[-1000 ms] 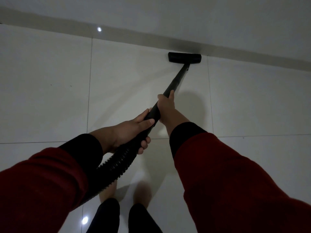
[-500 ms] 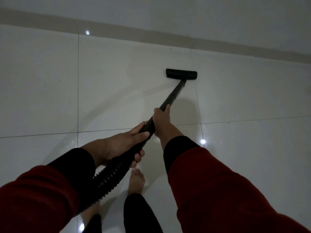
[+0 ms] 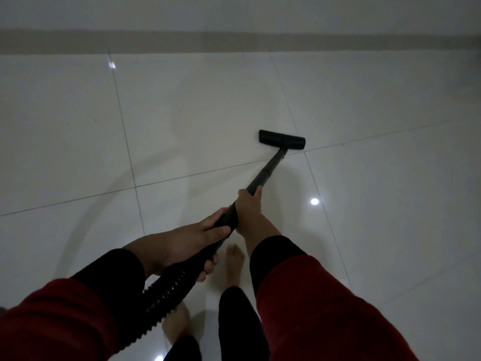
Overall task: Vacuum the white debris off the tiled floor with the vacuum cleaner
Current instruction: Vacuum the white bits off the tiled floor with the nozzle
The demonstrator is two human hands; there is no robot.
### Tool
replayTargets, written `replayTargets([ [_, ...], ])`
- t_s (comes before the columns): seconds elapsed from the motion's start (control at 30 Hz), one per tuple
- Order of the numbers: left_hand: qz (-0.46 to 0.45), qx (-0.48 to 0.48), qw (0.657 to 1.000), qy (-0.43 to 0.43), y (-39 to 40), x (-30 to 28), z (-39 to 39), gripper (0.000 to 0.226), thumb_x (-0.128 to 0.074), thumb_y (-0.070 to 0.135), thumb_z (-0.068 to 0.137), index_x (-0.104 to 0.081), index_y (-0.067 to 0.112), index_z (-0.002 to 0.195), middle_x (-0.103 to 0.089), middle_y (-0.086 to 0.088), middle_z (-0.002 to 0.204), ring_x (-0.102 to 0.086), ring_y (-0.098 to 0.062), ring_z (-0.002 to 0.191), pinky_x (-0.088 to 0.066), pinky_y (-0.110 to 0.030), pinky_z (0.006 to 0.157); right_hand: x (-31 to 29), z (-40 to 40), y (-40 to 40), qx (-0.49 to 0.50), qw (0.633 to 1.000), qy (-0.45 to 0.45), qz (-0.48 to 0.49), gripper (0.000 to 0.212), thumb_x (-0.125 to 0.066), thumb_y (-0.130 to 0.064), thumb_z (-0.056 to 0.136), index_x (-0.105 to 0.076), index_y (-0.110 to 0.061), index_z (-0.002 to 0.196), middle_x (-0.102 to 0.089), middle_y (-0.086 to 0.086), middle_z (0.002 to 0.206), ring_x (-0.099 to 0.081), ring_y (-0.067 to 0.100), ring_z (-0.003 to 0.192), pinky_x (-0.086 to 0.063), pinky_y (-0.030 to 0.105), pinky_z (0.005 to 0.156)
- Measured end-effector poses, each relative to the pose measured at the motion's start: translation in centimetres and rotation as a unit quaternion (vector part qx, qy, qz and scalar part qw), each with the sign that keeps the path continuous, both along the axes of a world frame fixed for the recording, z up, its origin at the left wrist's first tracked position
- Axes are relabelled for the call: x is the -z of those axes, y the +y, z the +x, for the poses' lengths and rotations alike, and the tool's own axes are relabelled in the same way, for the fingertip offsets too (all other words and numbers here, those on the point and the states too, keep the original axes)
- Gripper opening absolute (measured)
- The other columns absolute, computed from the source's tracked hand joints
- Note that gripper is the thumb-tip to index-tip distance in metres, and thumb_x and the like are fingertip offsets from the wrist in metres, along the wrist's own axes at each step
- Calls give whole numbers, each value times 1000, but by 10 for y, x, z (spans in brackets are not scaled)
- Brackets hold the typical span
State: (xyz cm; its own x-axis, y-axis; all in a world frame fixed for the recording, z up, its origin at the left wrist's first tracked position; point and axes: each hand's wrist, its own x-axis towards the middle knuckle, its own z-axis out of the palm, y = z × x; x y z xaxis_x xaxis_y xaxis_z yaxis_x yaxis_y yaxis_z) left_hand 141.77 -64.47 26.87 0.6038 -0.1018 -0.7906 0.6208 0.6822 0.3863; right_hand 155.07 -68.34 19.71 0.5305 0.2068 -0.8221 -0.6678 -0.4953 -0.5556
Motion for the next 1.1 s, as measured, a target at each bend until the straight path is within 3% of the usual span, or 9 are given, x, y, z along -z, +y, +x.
replayTargets([
  [0.23, -6, 23, 1000, -13, -64, -13, -52, 51, -46, 34, 97, -20, 61, 131, -51, -9, 65, -49, -14, 44, -46, -24, 42, -22, -55, -69, 14, 999, 10, -30, 50, -35, -16, 100, -21, -32, 146, -38, 16, 145, -52, 42, 119, -43, 39, 77],
  [0.33, 2, 35, 999, -24, -90, -18, -69, 47, -46, 33, 97, -21, 60, 126, -51, -10, 65, -50, -15, 45, -47, -25, 42, -35, -72, -97, 15, 997, 26, -67, 59, -37, -17, 100, -14, -40, 149, -44, 6, 129, -59, 30, 89, -45, 35, 69],
  [0.43, 11, 39, 999, -34, -115, -19, -87, 49, -46, 34, 97, -20, 61, 129, -52, -9, 65, -51, -14, 46, -47, -26, 44, -41, -89, -122, -6, 996, 40, -82, 61, -39, -17, 99, -14, -40, 150, -42, 3, 128, -56, 25, 90, -49, 37, 73],
  [0.53, 18, 40, 999, -32, -140, -24, -108, 56, -46, 33, 97, -16, 56, 139, -51, -10, 67, -52, -15, 47, -48, -26, 44, -44, -111, -144, 14, 995, 38, -88, 63, -40, -19, 99, -11, -47, 149, -41, 1, 101, -51, 18, 71, -45, 32, 60],
  [0.73, 48, 52, 997, -25, -156, -31, -163, 60, -49, 36, 96, -15, 57, 140, -54, -8, 67, -54, -15, 50, -49, -27, 47, -49, -165, -160, 15, 998, 52, -44, 64, -37, -16, 99, -10, -43, 150, -40, 4, 112, -52, 19, 68, -45, 26, 49],
  [0.83, 56, 37, 998, -18, -150, -39, -198, 55, -49, 36, 95, -19, 61, 134, -53, -9, 69, -53, -14, 50, -49, -27, 47, -49, -198, -148, -5, 997, 67, -31, 64, -35, -17, 99, -8, -43, 151, -46, 5, 106, -52, 20, 69, -48, 27, 53],
  [0.97, 89, 0, 996, -12, -135, -46, -245, 51, -46, 34, 97, -17, 62, 128, -53, -12, 73, -54, -14, 49, -49, -26, 46, -40, -246, -120, -54, 995, 80, -21, 65, -37, -21, 98, -7, -47, 149, -53, 4, 94, -54, 21, 75, -53, 38, 73],
  [1.1, 85, -68, 994, 1, -114, -40, -296, 55, -50, 35, 95, -21, 62, 134, -54, -9, 67, -53, -15, 50, -48, -27, 47, -35, -292, -81, -101, 992, 79, -19, 64, -38, -24, 98, -7, -49, 148, -56, 6, 98, -56, 20, 70, -52, 35, 66],
])
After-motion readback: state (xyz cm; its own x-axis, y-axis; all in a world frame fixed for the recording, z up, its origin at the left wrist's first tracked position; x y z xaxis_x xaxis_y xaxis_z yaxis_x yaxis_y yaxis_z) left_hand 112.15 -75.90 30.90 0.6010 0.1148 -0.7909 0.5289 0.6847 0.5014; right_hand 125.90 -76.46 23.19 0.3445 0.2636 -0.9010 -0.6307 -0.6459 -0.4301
